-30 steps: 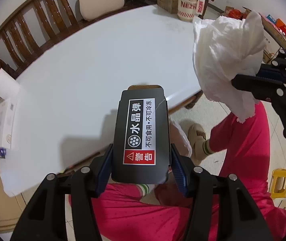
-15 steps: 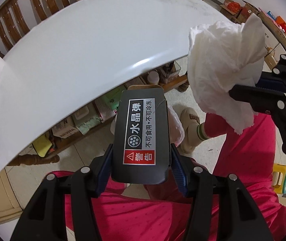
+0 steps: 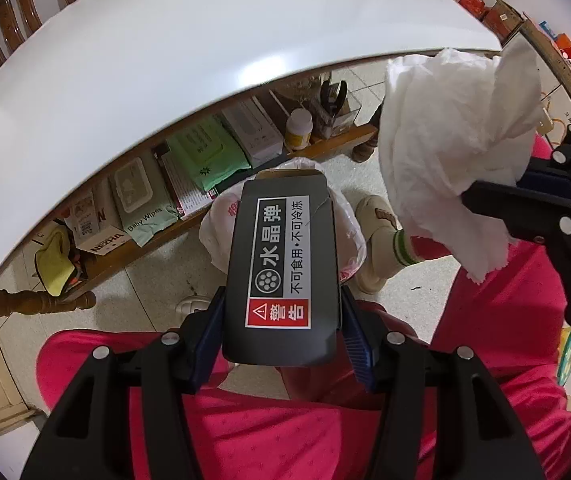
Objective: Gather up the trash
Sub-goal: 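Carry the black box with the left tool while the right tool carries the tissue over the bag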
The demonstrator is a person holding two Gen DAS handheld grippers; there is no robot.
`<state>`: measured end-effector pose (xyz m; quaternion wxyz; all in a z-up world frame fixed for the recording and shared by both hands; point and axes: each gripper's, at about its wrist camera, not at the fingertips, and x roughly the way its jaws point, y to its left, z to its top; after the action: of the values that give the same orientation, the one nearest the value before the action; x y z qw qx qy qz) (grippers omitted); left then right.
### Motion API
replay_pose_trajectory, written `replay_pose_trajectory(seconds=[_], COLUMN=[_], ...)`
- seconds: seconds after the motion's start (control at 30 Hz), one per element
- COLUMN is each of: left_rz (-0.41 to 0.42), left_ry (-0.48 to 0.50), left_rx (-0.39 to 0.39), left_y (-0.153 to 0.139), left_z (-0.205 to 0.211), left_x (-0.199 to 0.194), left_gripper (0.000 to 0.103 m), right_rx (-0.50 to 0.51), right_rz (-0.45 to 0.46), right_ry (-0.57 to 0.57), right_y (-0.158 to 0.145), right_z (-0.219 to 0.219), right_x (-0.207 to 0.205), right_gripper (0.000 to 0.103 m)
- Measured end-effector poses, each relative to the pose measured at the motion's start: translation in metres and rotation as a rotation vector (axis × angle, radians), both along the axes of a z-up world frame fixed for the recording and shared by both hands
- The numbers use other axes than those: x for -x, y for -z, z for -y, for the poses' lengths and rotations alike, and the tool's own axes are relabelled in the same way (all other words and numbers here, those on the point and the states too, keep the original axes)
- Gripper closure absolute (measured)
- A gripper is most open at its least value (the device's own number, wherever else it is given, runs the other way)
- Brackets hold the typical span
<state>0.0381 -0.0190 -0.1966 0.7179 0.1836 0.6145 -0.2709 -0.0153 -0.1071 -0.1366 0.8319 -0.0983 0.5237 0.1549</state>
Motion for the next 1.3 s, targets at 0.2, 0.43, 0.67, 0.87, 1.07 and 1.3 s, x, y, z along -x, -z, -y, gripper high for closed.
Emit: replay_pose_trajectory(seconds=[0.2,0.43,0.67,0.87,1.07,1.3], left_rz=[-0.063,-0.143,-0.222,-0.259,-0.296,-0.356], left_ry=[-0.005,-0.015,-0.047,-0.061,-0.089,-0.122], left_rx=[-0.007,-0.028,-0.049,-0.071,-0.112,-0.123], left_y=[0.031,0.073,0.116,0.144,0.174,0.204], left_z=[0.005,0.011,0.015,0.019,0.023,0.023], left_x=[-0.002,-0.010,-0.025,-0.038,-0.053,-0.066], left_gripper=[0.050,0.050,0.050,0.050,0.050,0.050], right_rx=[-0.001,-0.005,-0.009,-0.025,-0.022,-0.038], right_rz=[-0.038,-0.105,-0.177,-0.224,-0.274,-0.354], right_ry=[0.021,0.066,0.102,0.125,0.164,0.203], right_y=[0.026,0.063,0.102,0.128,0.159,0.200], right_z=[0.005,0.015,0.019,0.023,0.026,0.029], right_x=[-0.006,-0.023,-0.038,-0.051,-0.070,-0.082], right_gripper=[0.094,0.094,0.094,0.094,0.094,0.094])
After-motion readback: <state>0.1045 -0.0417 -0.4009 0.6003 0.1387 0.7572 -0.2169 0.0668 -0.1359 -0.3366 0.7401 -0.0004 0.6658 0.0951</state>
